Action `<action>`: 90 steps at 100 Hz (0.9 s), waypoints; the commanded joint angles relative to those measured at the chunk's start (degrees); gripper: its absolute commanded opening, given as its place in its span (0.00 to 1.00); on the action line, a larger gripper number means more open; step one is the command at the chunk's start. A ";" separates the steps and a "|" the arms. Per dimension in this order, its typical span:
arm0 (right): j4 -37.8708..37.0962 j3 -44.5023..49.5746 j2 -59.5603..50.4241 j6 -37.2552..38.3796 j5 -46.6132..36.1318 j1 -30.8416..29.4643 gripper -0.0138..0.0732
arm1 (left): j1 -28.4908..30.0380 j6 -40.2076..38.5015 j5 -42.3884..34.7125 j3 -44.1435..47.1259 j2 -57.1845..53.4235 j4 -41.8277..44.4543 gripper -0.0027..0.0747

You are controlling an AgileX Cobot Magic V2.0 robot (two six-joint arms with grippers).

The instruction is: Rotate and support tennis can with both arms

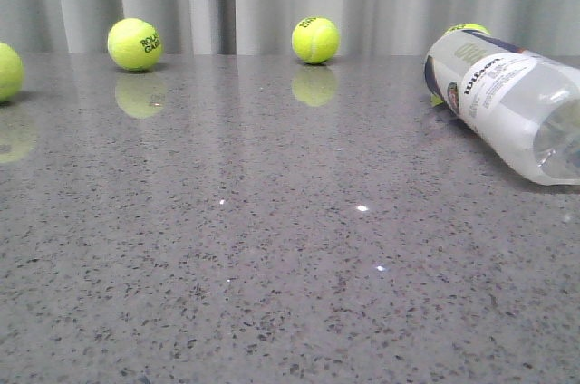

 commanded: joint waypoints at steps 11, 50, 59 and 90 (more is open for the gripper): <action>12.05 -2.03 6.42 -10.93 -7.89 0.07 0.89 | 0.14 -0.52 -4.74 2.72 -2.19 -0.40 0.01; 14.23 -11.84 23.62 -15.75 -8.96 1.76 0.89 | 0.14 -0.52 -4.74 2.72 -2.19 -0.40 0.01; 14.23 -13.28 27.11 -16.24 -9.78 1.76 0.89 | 0.14 -0.52 -4.74 2.72 -2.19 -0.40 0.01; 14.41 -14.75 36.17 -17.19 -10.35 3.10 0.89 | 0.14 -0.52 -4.74 2.72 -2.19 -0.40 0.01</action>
